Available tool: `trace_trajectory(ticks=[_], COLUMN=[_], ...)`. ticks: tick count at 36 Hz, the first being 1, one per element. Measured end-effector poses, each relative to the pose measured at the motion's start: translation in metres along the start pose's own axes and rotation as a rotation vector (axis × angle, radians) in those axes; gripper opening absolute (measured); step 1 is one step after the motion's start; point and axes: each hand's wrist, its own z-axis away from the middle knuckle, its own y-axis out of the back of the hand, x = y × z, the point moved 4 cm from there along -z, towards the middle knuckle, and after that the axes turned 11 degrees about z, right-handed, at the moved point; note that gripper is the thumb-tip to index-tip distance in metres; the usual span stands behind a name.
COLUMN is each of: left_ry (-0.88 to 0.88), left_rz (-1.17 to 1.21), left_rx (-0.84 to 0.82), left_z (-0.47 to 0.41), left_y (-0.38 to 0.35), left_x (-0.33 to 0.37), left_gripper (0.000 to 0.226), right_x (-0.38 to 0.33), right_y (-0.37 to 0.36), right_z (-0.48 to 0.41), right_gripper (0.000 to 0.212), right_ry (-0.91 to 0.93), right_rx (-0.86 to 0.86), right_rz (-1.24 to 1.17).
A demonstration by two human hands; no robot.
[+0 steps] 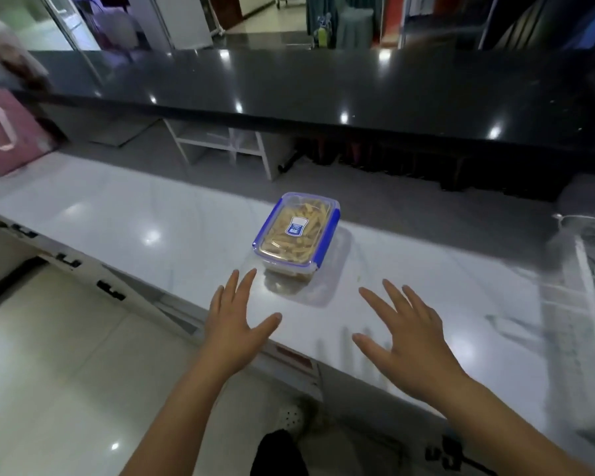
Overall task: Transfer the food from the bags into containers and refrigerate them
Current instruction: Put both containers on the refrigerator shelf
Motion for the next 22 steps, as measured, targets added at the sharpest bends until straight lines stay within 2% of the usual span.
trace_trajectory(ticks=[5,8,13,15,17,19,22], left_ry=[-0.068,-0.071,0.059,0.082,0.085,0.106,0.135], left_rz=[0.036,0.217,0.53,0.573,0.612,0.669,0.713], left_rx=[-0.102,-0.171,-0.357,-0.383,-0.4,-0.437,-0.474], left_z=[-0.098,-0.149,-0.214,-0.225,-0.235,-0.24,-0.242], left_y=[0.021,0.024,0.014,0.011,0.007,0.004,0.004], left_x=[-0.011,-0.01,-0.012,-0.015,-0.022,-0.03,-0.034], left_gripper=[0.085,0.083,0.074,0.068,0.059,0.054,0.051], right_x=[-0.033,-0.05,-0.067,-0.069,-0.072,-0.076,-0.076], right_y=[-0.001,-0.003,-0.008,-0.007,-0.009,-0.014,-0.02], right_z=[-0.083,-0.126,-0.176,-0.185,-0.192,-0.194,-0.196], right_gripper=[0.082,0.081,0.08,0.075,0.069,0.062,0.053], right_ry=[-0.073,-0.124,-0.257,-0.322,-0.407,-0.481,-0.566], right_rx=[0.016,-0.006,-0.052,-0.048,-0.011,0.08,0.204], right_rz=[0.084,0.087,0.06,-0.073,-0.367,-0.659,-0.908])
